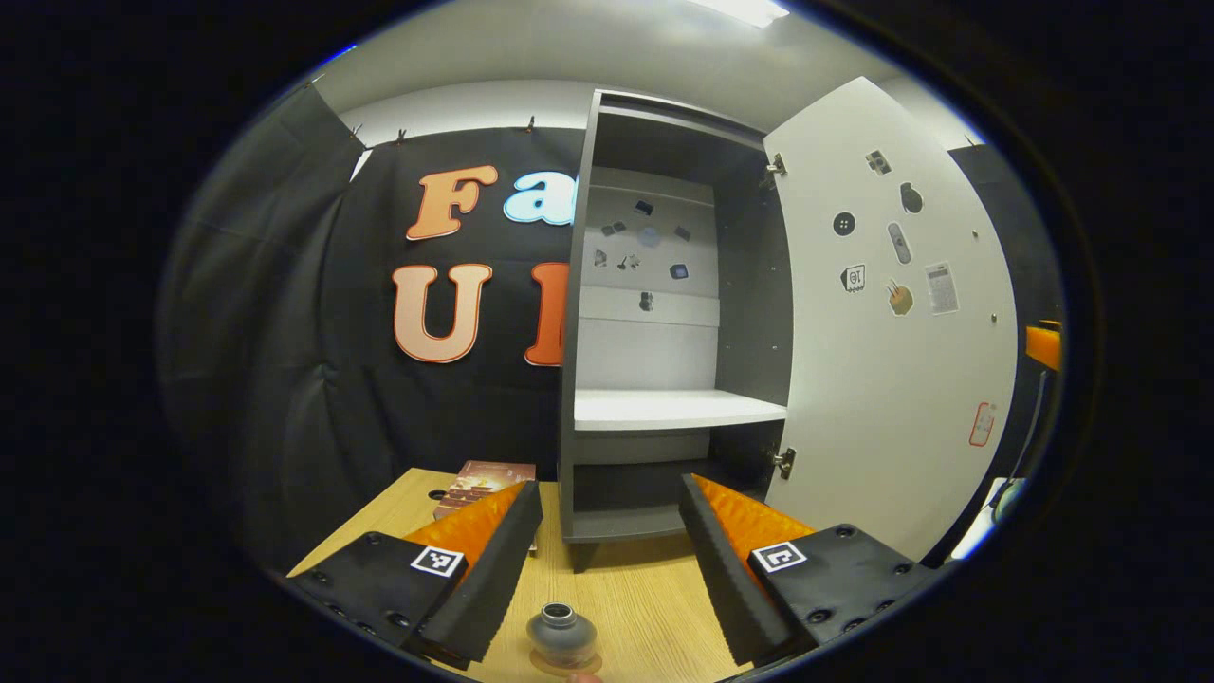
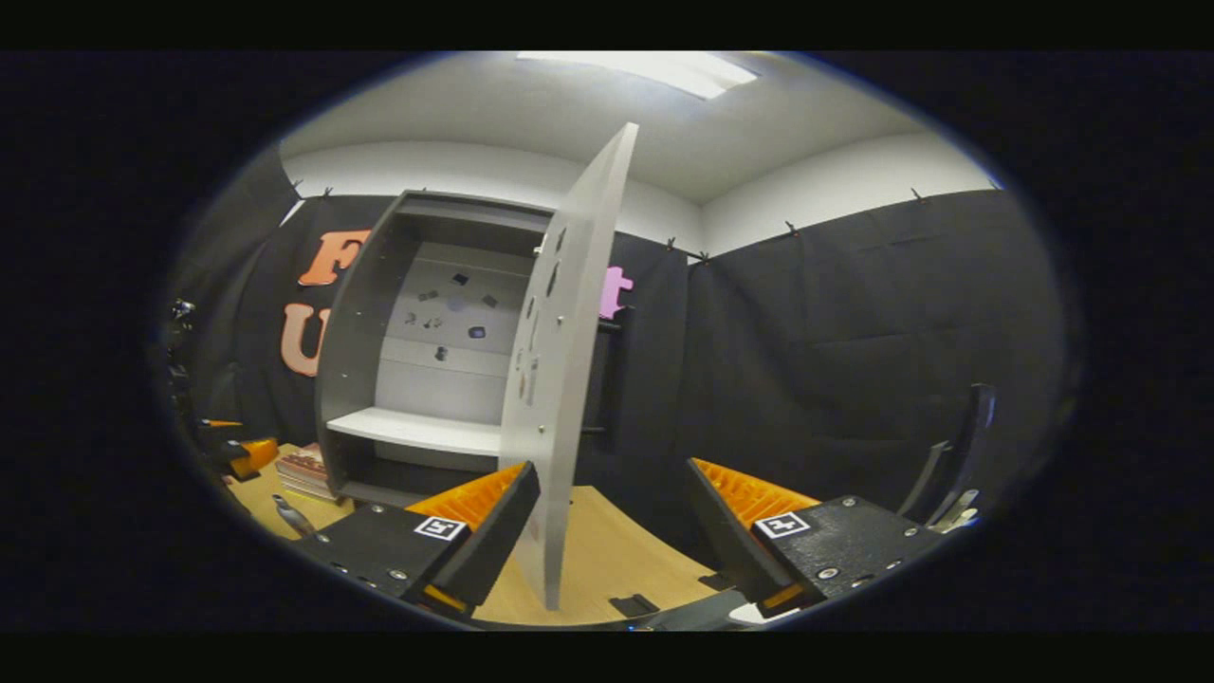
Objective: Open the cabinet door with the right hand, grasp the bottle in the cabinet with the left hand and place it on the coaster, then close the cabinet door with the right hand.
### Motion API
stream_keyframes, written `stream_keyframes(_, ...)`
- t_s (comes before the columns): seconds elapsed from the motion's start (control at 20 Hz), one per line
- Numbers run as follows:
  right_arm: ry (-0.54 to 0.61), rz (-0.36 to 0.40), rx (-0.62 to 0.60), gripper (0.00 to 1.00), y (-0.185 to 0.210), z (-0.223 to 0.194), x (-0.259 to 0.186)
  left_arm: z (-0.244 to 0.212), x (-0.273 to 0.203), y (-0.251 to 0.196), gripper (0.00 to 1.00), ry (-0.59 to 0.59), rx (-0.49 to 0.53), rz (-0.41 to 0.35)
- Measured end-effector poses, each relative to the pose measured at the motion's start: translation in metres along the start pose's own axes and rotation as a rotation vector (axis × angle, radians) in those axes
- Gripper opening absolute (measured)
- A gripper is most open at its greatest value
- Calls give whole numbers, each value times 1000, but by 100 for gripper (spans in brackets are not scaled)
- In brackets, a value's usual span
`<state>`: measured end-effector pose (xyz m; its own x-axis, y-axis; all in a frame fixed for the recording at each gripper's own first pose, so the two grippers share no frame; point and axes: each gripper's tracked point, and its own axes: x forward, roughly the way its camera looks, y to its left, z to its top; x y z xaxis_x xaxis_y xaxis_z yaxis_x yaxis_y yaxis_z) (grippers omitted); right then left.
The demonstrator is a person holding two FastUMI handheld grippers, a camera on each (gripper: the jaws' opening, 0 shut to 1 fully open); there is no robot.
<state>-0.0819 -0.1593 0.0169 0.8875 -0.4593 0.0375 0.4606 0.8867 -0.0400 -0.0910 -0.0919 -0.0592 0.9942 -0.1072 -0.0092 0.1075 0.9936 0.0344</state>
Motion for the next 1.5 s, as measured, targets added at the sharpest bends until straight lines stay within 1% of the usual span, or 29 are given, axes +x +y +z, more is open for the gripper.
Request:
stream_keyframes(0.1,16,-39,-21,95,-16,-5,9,13,1,6,95,-21,-32,12)
stream_keyframes(0.2,22,-37,-13,95,-20,-6,16,23,4,9,94,-29,-56,19)
stream_keyframes(0.4,41,16,18,95,-12,-12,23,34,8,20,95,-53,-30,46)
stream_keyframes(0.45,34,22,16,97,-13,-11,22,33,9,19,95,-50,-24,46)
stream_keyframes(0.55,35,41,21,92,-9,-11,22,33,7,18,95,-47,-23,45)
stream_keyframes(0.6,41,55,30,87,-7,-11,23,32,7,19,94,-41,-24,44)
stream_keyframes(0.65,46,71,49,85,-4,-12,23,30,7,19,95,-36,-25,47)
stream_keyframes(0.7,59,85,73,89,0,-13,23,30,6,19,94,-33,-28,50)
stream_keyframes(0.85,80,125,146,88,8,-14,20,33,6,23,95,-32,-21,65)
stream_keyframes(0.95,88,165,171,87,19,-13,27,37,6,28,94,-30,-17,76)
stream_keyframes(1.1,100,223,183,87,37,-9,21,43,6,37,95,-27,-13,94)
stream_keyframes(1.2,120,253,214,87,52,-8,16,47,5,45,95,-32,-12,104)
stream_keyframes(1.35,133,317,225,87,89,-3,7,42,8,57,95,-34,-9,115)
stream_keyframes(1.5,129,375,217,87,133,6,5,42,13,63,95,-29,-22,90)
